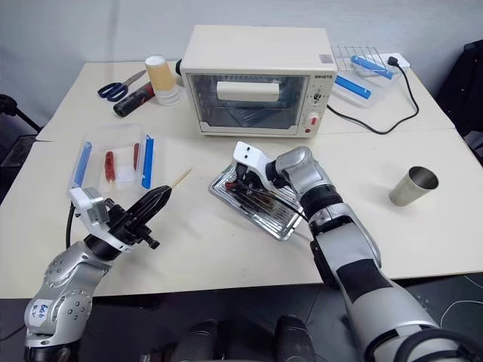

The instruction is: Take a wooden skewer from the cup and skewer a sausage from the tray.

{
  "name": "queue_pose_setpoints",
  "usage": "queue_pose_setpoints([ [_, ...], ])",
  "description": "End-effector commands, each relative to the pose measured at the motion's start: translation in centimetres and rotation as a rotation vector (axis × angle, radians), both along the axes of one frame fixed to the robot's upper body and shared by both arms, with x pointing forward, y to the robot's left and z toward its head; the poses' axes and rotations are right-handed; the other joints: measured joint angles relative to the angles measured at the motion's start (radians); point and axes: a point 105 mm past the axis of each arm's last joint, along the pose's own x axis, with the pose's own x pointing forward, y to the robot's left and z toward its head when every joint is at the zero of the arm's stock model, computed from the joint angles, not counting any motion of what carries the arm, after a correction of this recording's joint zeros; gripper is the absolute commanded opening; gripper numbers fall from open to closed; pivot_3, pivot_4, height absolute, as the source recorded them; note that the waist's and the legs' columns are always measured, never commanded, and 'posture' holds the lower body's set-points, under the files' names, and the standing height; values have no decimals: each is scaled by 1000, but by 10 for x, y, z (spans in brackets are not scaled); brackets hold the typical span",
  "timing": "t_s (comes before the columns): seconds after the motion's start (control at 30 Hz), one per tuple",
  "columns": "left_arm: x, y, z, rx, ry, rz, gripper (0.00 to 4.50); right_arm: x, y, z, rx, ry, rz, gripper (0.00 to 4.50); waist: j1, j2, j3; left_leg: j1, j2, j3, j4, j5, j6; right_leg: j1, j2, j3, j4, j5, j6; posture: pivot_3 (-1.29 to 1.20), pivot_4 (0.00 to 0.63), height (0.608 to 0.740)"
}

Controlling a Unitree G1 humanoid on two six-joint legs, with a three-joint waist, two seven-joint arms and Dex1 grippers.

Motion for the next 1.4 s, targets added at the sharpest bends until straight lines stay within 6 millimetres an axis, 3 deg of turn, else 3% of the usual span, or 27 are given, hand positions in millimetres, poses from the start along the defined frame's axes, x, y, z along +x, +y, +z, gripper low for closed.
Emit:
queue_pose_setpoints([
  [0.03, -3, 1, 2, 61, -14, -34, 0, -10, -4, 30, 63, -81, 101, 250, 2, 0, 0, 0, 0, 0, 0, 0, 0, 0, 0, 0, 0, 0, 0, 0, 150, 740],
  [0.2, -17, -9, -12, 304, 11, -269, 0, -48, -30, 56, 32, -173, 281, 250, 5, 0, 0, -1, -1, 1, 0, 0, 0, 0, 0, -1, -1, 0, 0, 0, 150, 740],
  [0.3, -24, -13, -14, 357, 22, -384, 0, -67, -44, 56, -35, -199, 338, 250, 4, 0, 0, -1, -1, 4, -1, 0, 0, 0, 0, -1, -2, 0, 0, 0, 150, 740],
  [0.43, -27, -17, -6, 362, 5, -464, 0, -83, -50, 58, -31, -196, 365, 250, 1, 0, 0, 0, 1, 9, -1, 0, 0, 0, 1, -1, -2, 0, 0, 0, 150, 740],
  [0.73, -26, -34, 0, 331, -16, -533, 0, -91, -47, 52, -48, -182, 366, 250, 6, 0, 0, 0, 1, 10, -1, 0, 0, 0, 0, 0, -1, 0, 0, 0, 150, 740],
  [1.4, -20, -43, -5, 311, -31, -521, 0, -109, -45, 48, -47, -146, 436, 250, 7, 0, 1, 0, 0, 10, 0, 0, 0, 0, 0, 0, -1, 0, 0, 0, 150, 740],
])
